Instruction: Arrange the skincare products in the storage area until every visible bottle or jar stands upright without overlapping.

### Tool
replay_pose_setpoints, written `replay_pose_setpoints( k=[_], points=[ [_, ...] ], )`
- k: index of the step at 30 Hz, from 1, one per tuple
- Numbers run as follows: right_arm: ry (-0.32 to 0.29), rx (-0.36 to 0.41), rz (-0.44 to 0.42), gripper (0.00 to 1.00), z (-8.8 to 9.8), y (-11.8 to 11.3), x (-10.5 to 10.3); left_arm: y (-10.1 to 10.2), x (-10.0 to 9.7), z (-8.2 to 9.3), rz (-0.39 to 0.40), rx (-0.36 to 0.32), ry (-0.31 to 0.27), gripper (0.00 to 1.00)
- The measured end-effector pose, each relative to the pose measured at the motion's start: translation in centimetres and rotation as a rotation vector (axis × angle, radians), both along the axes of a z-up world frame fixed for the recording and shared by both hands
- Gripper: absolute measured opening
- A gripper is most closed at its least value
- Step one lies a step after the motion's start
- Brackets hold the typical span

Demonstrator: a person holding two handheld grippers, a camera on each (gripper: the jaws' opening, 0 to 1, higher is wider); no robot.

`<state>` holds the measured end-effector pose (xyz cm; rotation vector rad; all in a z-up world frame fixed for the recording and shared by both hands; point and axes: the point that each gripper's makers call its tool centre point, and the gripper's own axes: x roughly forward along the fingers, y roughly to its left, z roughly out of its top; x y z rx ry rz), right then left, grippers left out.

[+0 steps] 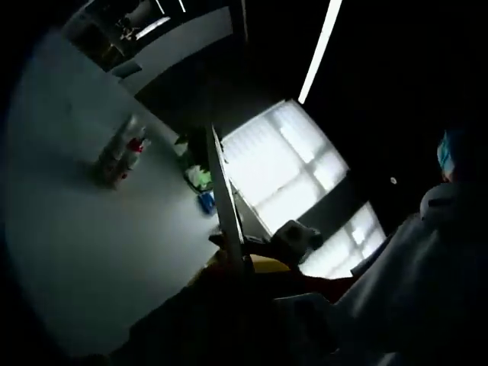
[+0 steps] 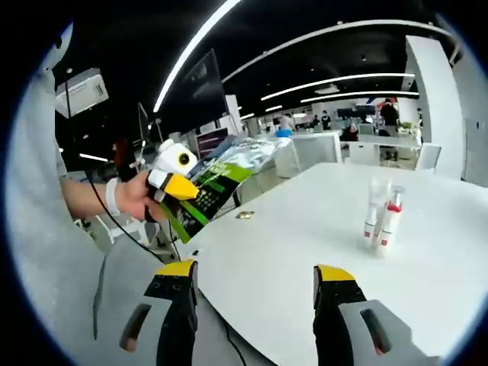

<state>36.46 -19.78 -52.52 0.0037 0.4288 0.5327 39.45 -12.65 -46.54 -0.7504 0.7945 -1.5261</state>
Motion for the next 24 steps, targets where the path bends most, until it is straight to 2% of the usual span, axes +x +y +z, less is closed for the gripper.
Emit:
replay_pose_setpoints(
  k=[4, 7, 8, 11, 14, 16, 21, 22, 24],
  points=[
    [0.001, -0.016, 0.017, 0.61, -0.8, 0.5, 0.2, 0.2, 1.2, 0.4, 0.028, -0.004, 0.023, 0.0],
    [-0.044, -0.17, 0.03, 0.58, -2.0, -0.1, 0.2, 0.5, 1.9, 0.3, 0.035, 0.021, 0.017, 0.0],
    [-0.035, -0.198, 0.035, 0.57, -2.4, 0.0, 0.1, 0.5, 2.0, 0.2, 0.036, 0.028, 0.017, 0.0],
    [-0.054, -0.331, 0.117, 0.57, -3.4, 1.3, -0.5, 0.6, 2.7, 0.0, 0.044, 0.047, 0.018, 0.0],
    [-0.071, -0.406, 0.185, 0.56, -4.2, 2.4, -1.0, 0.4, 3.4, -0.1, 0.054, 0.061, 0.022, 0.0],
    [-0.074, -0.424, 0.211, 0.54, -4.5, 2.7, -1.3, 0.2, 4.0, -0.1, 0.057, 0.069, 0.027, 0.0],
    [-0.058, -0.408, 0.163, 0.54, -4.4, 1.6, -0.8, -0.2, 5.6, 0.3, 0.083, 0.065, 0.049, 0.0],
    [-0.052, -0.406, 0.162, 0.55, -4.6, 1.5, -0.8, -0.4, 6.4, 0.8, 0.095, 0.042, 0.081, 0.0],
    [-0.047, -0.416, 0.163, 0.55, -4.8, 1.5, -0.9, -0.5, 7.2, 1.2, 0.097, 0.029, 0.083, 0.0]
  ],
)
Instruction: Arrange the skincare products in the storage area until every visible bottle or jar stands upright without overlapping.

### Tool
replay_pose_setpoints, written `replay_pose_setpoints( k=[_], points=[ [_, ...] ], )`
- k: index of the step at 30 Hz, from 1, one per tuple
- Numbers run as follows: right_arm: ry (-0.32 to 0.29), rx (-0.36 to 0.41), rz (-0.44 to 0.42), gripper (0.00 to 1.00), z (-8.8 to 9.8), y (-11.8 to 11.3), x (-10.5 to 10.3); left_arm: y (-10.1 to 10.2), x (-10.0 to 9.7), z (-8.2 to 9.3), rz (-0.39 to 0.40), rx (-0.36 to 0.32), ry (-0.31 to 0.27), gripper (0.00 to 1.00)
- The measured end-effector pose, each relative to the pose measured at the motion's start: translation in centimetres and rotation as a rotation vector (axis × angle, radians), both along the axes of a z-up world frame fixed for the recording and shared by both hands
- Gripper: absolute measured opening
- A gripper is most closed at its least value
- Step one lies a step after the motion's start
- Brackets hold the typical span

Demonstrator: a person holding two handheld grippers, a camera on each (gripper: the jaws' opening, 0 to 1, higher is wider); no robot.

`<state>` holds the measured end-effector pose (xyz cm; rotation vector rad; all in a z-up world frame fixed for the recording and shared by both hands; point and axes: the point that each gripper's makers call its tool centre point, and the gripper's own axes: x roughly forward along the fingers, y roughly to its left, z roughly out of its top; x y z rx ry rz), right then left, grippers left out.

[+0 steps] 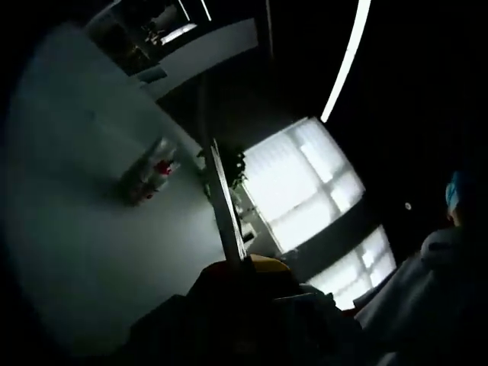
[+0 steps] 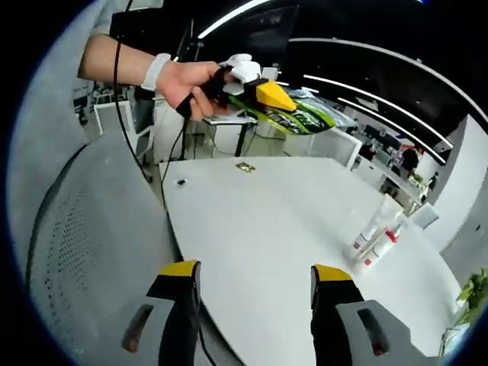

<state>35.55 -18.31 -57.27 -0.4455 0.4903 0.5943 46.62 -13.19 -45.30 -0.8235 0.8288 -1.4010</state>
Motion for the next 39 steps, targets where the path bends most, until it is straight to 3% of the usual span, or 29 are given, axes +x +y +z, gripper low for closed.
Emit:
replay_pose_setpoints(
  k=[4, 6, 8, 9, 14, 20, 26, 33, 39],
  points=[
    [0.018, -0.032, 0.013, 0.53, -0.8, 0.1, -0.1, -0.2, 1.8, 0.2, 0.025, 0.012, -0.006, 0.0],
    [0.041, -0.061, -0.022, 0.5, -1.3, -0.9, 0.0, -0.3, 2.9, 0.0, 0.046, 0.021, 0.009, 0.0],
    [0.044, -0.047, -0.065, 0.46, -1.1, -1.8, 0.3, -0.2, 3.6, -0.2, 0.056, 0.031, 0.02, 0.0],
    [0.03, 0.002, -0.098, 0.46, -0.5, -2.1, 0.7, -0.1, 4.0, -0.4, 0.062, 0.042, 0.02, 0.0],
    [0.051, -0.056, -0.081, 0.46, -1.6, -2.3, 0.4, 0.1, 4.9, -1.3, 0.063, 0.078, 0.023, 0.0],
    [0.051, -0.049, -0.101, 0.45, -1.4, -2.6, 0.5, -0.2, 6.4, -2.3, 0.072, 0.097, 0.042, 0.0],
    [0.062, -0.047, -0.093, 0.46, -1.5, -2.4, 0.4, -1.7, 8.1, -4.1, 0.06, 0.109, 0.062, 0.0],
    [0.046, -0.051, -0.109, 0.45, -1.2, -2.8, 0.7, -4.2, 10.2, -4.9, 0.058, 0.072, 0.117, 0.0],
    [0.042, -0.057, -0.118, 0.43, -1.2, -3.1, 0.8, -5.7, 11.5, -6.9, 0.04, 0.124, 0.124, 0.0]
  ],
)
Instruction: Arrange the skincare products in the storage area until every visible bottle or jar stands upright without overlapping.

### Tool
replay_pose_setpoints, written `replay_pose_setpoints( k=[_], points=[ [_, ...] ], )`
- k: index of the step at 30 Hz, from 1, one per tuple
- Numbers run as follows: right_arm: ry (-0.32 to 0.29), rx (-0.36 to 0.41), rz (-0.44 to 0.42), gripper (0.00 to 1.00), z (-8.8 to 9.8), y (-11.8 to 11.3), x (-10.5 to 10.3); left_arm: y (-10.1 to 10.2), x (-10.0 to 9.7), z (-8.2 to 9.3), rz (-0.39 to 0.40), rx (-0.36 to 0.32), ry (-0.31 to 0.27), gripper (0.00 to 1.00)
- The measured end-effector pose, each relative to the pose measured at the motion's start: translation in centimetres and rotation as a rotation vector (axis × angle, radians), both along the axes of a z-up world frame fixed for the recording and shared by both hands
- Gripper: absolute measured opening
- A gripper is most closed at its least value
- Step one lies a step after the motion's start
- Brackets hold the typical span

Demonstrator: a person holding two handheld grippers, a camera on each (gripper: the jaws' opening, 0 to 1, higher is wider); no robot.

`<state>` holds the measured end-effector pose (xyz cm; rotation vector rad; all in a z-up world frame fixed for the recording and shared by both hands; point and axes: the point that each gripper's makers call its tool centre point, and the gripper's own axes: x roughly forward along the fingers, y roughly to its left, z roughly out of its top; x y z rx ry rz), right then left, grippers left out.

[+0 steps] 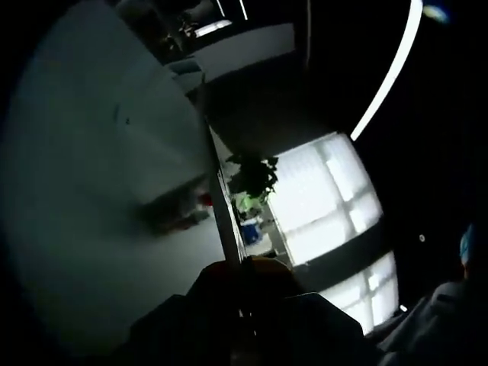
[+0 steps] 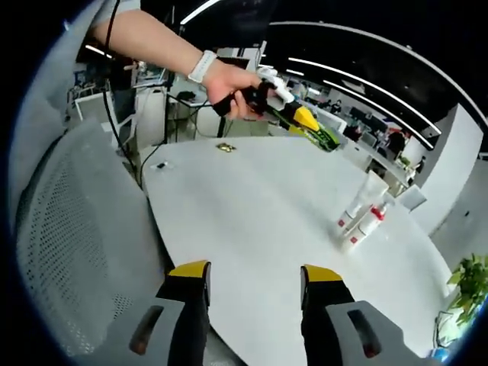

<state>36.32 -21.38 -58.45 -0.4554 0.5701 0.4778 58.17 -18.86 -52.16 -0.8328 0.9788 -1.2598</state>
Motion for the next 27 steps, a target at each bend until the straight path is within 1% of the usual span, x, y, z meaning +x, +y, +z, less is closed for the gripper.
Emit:
replay_pose_setpoints(
  k=[1, 3, 5, 8, 10, 12, 13, 16, 18, 19, 20, 21, 22, 24, 25, 27],
  points=[
    [-0.002, -0.002, 0.0, 0.43, 0.0, 0.0, 0.0, -0.2, 0.3, -0.6, -0.009, 0.016, 0.0, 0.0],
    [-0.003, 0.0, 0.003, 0.42, 0.0, 0.1, 0.0, -0.5, 1.0, -1.4, -0.001, 0.035, 0.0, 0.0],
    [0.007, -0.012, 0.034, 0.42, -0.2, 0.6, -0.3, -0.9, 1.6, -2.0, 0.005, 0.046, 0.016, 0.0],
    [0.012, -0.019, 0.062, 0.41, -0.3, 1.3, -0.5, -1.5, 2.0, -2.5, 0.001, 0.058, 0.017, 0.0],
    [-0.005, -0.038, 0.088, 0.39, -0.2, 1.6, -0.8, -2.0, 2.1, -3.3, -0.016, 0.077, 0.017, 0.0],
    [-0.021, -0.042, 0.095, 0.36, 0.2, 1.6, -0.7, -2.3, 2.4, -4.5, -0.028, 0.124, 0.012, 0.0],
    [-0.022, -0.041, 0.094, 0.36, 0.2, 1.6, -0.6, -2.5, 2.7, -5.1, -0.025, 0.145, 0.019, 0.0],
    [-0.011, -0.033, 0.053, 0.39, 0.0, 0.7, -0.3, -2.9, 3.3, -5.8, -0.022, 0.155, 0.02, 0.0],
    [-0.015, -0.032, 0.033, 0.38, 0.1, 0.3, -0.1, -3.0, 3.7, -6.3, -0.013, 0.157, 0.038, 0.0],
    [-0.037, -0.037, 0.033, 0.36, 0.6, 0.2, -0.2, -3.1, 3.8, -6.6, -0.009, 0.16, 0.043, 0.0],
    [-0.071, -0.023, 0.037, 0.32, 1.4, 0.3, -0.1, -3.2, 3.9, -6.9, -0.011, 0.167, 0.047, 0.0],
    [-0.067, -0.02, 0.033, 0.28, 1.4, 0.3, -0.2, -3.2, 3.9, -7.0, -0.012, 0.17, 0.047, 0.0],
    [-0.06, -0.025, 0.036, 0.28, 1.1, 0.3, -0.1, -3.2, 3.8, -7.3, -0.018, 0.18, 0.049, 0.0],
    [-0.033, -0.044, 0.035, 0.34, 0.4, 0.3, -0.1, -3.4, 3.8, -7.6, -0.024, 0.185, 0.048, 0.0],
    [-0.035, -0.042, 0.035, 0.36, 0.4, 0.3, -0.1, -3.4, 3.7, -7.8, -0.026, 0.187, 0.049, 0.0],
    [-0.037, -0.045, 0.043, 0.33, 0.6, 0.3, -0.2, -3.5, 3.6, -8.1, -0.03, 0.193, 0.048, 0.0]
  ],
)
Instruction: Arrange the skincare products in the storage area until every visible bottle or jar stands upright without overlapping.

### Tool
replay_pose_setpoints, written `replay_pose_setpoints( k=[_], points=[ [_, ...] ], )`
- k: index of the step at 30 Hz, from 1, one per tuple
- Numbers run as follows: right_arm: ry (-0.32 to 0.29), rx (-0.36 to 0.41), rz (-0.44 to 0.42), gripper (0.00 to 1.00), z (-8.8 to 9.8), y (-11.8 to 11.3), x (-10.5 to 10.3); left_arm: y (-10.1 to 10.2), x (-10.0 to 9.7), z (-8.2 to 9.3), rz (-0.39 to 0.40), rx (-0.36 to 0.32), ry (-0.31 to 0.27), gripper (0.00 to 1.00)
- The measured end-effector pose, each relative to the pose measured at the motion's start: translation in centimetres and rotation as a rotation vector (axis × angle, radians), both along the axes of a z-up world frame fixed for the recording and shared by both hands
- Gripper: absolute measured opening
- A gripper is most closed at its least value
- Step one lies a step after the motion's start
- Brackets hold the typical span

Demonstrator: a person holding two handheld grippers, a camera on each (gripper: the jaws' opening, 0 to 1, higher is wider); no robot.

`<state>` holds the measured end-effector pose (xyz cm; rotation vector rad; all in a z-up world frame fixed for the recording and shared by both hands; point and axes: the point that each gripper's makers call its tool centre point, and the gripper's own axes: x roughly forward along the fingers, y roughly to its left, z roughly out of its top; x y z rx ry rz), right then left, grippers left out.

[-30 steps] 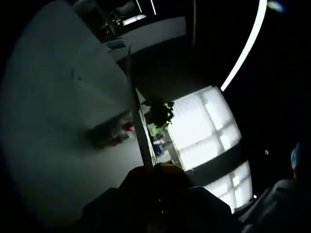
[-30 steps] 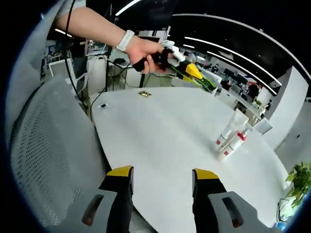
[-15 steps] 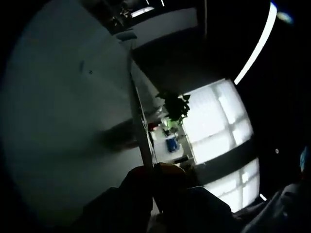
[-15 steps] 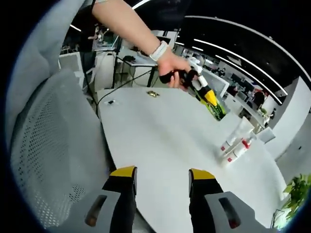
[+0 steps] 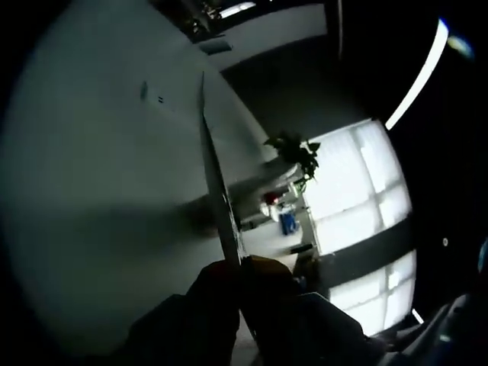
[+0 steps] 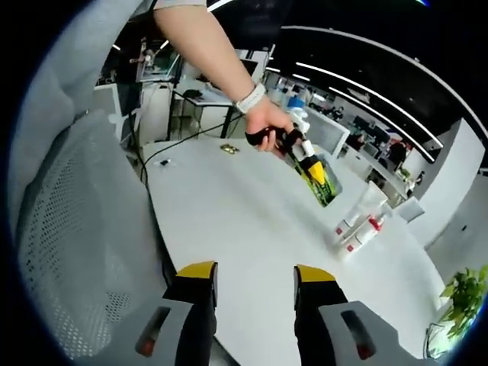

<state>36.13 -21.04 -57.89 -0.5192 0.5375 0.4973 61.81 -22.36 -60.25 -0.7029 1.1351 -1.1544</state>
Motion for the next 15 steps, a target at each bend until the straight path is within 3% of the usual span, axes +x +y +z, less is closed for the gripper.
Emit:
replay_pose_setpoints(
  k=[15],
  points=[
    [0.009, -0.01, 0.002, 0.33, -0.2, -0.1, 0.0, -1.2, 0.2, -2.6, -0.031, 0.05, 0.006, 0.0]
  ],
)
